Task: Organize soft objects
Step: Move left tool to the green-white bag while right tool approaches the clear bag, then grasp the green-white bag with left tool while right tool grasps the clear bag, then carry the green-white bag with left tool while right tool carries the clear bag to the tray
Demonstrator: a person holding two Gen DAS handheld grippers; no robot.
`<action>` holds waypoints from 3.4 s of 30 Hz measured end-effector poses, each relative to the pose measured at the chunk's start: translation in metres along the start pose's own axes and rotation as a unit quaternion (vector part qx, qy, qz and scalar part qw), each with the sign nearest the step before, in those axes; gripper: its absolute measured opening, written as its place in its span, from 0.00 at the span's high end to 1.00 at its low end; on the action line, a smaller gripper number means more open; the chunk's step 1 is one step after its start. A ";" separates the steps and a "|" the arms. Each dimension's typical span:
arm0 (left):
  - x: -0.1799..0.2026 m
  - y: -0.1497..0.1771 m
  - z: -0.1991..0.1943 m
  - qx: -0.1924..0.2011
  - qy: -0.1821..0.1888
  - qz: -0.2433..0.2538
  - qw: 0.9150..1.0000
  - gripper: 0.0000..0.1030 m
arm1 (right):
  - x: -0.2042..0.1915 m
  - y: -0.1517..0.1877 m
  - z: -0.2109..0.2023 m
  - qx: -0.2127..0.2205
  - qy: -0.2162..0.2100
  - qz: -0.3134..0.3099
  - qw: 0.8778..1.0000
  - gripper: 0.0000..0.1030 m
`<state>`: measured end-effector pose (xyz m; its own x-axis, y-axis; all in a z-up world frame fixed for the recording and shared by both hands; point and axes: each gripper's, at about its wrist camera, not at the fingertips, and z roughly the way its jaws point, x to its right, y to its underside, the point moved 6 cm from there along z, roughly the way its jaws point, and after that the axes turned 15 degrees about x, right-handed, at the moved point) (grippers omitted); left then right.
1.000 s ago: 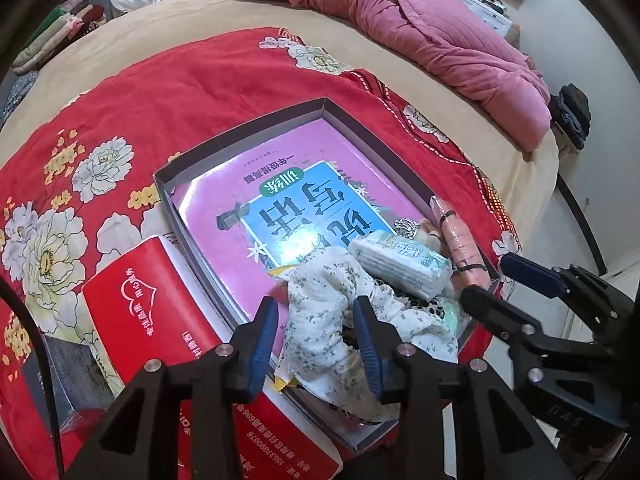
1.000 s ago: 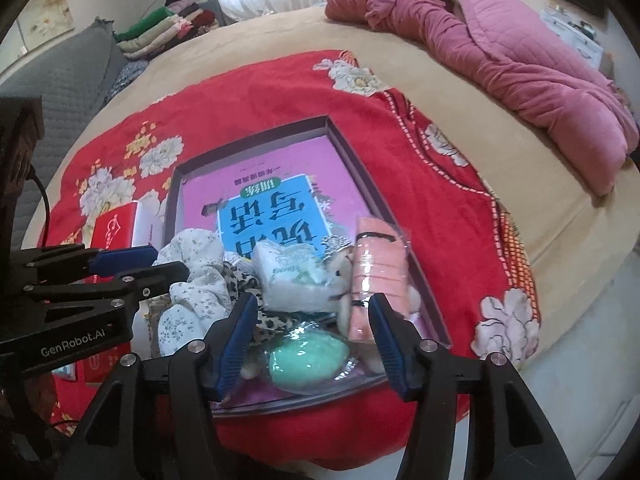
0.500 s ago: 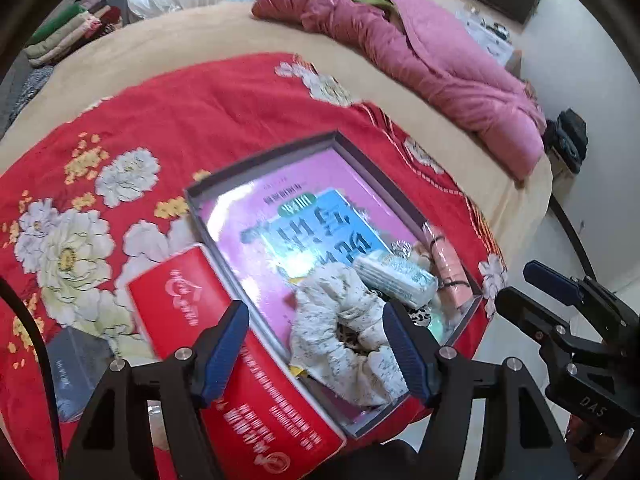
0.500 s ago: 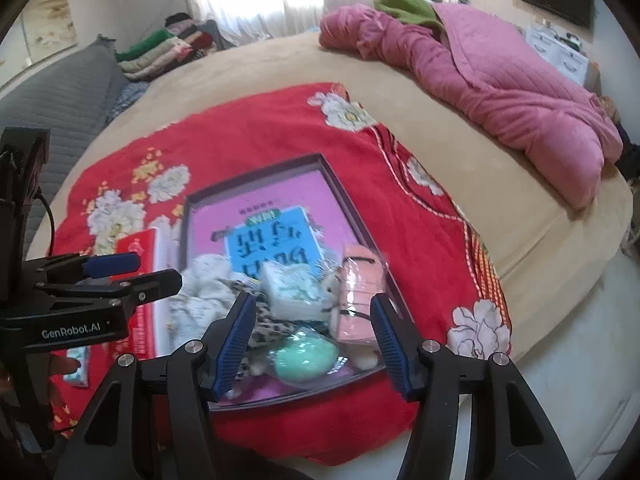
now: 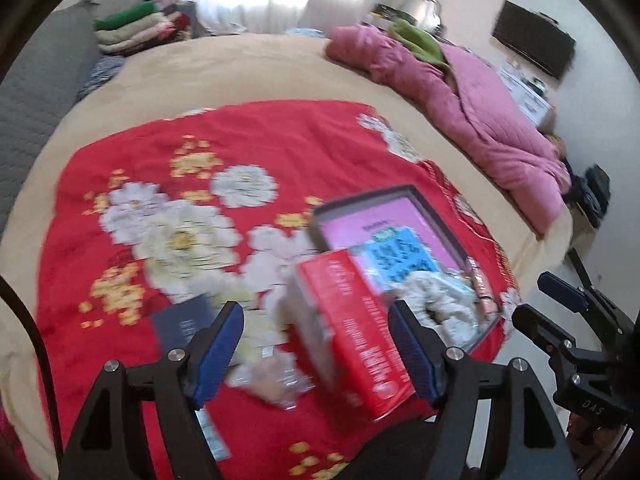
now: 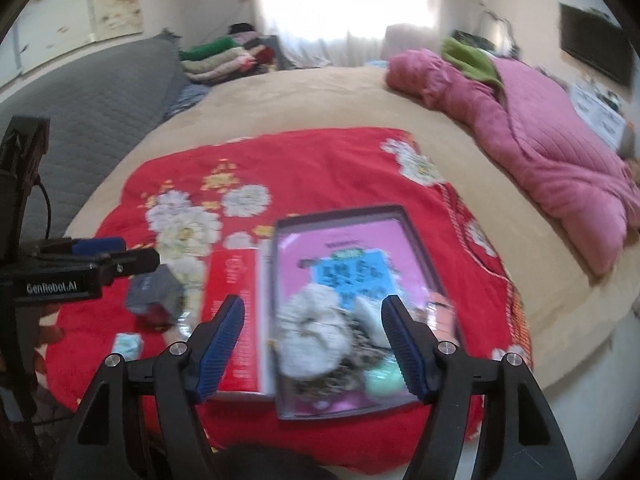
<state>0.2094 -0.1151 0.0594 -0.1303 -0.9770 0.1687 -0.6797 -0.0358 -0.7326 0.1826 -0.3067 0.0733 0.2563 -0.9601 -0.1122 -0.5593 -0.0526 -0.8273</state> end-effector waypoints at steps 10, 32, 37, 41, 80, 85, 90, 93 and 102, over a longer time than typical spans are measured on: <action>-0.082 0.031 -0.044 -0.002 -0.055 -0.027 0.998 0.28 | -0.110 0.009 0.018 -0.017 -0.076 -0.072 0.994 0.29; -0.141 0.157 0.013 -0.151 -0.084 -0.077 0.982 0.28 | -0.190 0.104 0.080 -0.126 -0.094 -0.197 0.968 0.29; -0.133 0.173 0.034 -0.182 -0.087 -0.072 0.977 0.28 | -0.188 0.114 0.092 -0.140 -0.090 -0.214 0.962 0.29; -0.132 0.184 0.049 -0.200 -0.098 -0.067 0.973 0.28 | -0.191 0.121 0.103 -0.149 -0.089 -0.242 0.955 0.29; -0.154 0.171 0.030 -0.155 -0.093 -0.125 0.976 0.55 | -0.181 0.079 0.096 -0.095 -0.147 -0.185 0.967 0.51; -0.139 0.138 -0.003 -0.109 -0.088 -0.112 0.984 0.55 | -0.165 0.053 0.077 -0.066 -0.146 -0.143 0.977 0.51; -0.106 0.093 -0.026 -0.064 -0.071 -0.078 0.992 0.55 | -0.140 0.028 0.056 -0.037 -0.137 -0.105 0.984 0.51; -0.077 0.065 -0.039 -0.035 -0.053 -0.054 0.996 0.55 | -0.119 0.014 0.045 -0.020 -0.125 -0.082 0.989 0.51; 0.003 0.017 -0.032 -0.002 -0.012 -0.002 1.000 0.55 | -0.034 -0.012 0.008 0.020 -0.060 -0.040 0.997 0.51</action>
<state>0.1740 -0.1116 0.0687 -0.1091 -0.9818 0.1556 -0.6835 -0.0396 -0.7289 0.1872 -0.2711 0.0828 0.3936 -0.9129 -0.1080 -0.5011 -0.1146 -0.8577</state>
